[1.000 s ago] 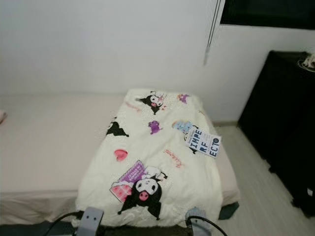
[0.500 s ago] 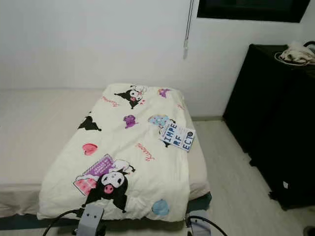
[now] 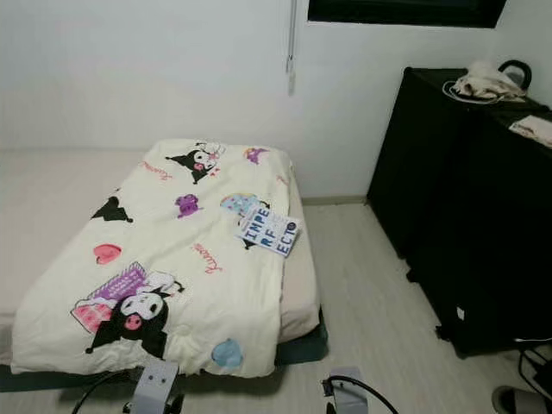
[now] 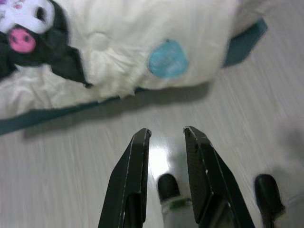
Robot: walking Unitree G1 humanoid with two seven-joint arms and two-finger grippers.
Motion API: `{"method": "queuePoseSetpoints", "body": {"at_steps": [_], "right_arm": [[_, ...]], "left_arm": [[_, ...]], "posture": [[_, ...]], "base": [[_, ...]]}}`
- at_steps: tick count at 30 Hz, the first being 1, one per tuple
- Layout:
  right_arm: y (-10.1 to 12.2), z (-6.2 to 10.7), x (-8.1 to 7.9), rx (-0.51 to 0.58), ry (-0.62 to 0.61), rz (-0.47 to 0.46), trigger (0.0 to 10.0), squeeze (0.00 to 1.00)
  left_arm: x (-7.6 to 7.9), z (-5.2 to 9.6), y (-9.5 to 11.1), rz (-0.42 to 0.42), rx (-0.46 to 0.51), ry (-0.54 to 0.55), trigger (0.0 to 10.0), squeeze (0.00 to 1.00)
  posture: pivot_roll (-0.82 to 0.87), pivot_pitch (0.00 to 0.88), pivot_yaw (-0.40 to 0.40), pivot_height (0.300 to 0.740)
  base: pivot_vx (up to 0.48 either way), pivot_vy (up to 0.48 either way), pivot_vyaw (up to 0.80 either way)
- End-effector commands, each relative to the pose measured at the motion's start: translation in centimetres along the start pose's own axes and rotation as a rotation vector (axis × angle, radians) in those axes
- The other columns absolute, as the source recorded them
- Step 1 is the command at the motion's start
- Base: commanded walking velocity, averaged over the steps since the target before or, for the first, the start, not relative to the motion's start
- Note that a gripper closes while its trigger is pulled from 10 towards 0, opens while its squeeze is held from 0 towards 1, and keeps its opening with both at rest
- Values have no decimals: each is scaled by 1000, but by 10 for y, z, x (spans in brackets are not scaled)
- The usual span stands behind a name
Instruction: Clean up the room
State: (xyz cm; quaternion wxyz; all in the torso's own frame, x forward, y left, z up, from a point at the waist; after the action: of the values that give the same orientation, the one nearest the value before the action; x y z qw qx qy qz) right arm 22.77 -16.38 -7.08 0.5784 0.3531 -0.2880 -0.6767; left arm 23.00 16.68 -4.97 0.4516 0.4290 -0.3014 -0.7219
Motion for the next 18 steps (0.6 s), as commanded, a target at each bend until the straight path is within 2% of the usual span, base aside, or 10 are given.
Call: {"method": "queuePoseSetpoints", "body": {"at_steps": [1,18], "right_arm": [[-4,1,0,-16,-4,-1,10000,0],[-5,2,1,-15,-9,-9,10000,0]], "left_arm": [[2,1,-2,-4,-11,-12,10000,0],[1,0,-1,-12,-6,-17,10000,0]], "posture": [[44,125,-57,740],[47,127,-49,740]], "base": [[0,-398,0],[0,-384,0]]}}
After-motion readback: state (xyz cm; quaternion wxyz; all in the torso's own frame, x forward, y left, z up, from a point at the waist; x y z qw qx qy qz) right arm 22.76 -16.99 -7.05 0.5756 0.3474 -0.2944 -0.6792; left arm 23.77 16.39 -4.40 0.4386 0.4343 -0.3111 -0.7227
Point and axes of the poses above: a point about 5 cm out from each wrist's last joint towards the gripper, its own z axis pointing back from the gripper into the wrist, its own y axis along the axis of the wrist's last joint, x = y × z, the point moved 2 cm from there along -z, pointing out of the wrist towards the gripper, and after that the axes turned 15 degrees about -z, right-handed, at the moved point
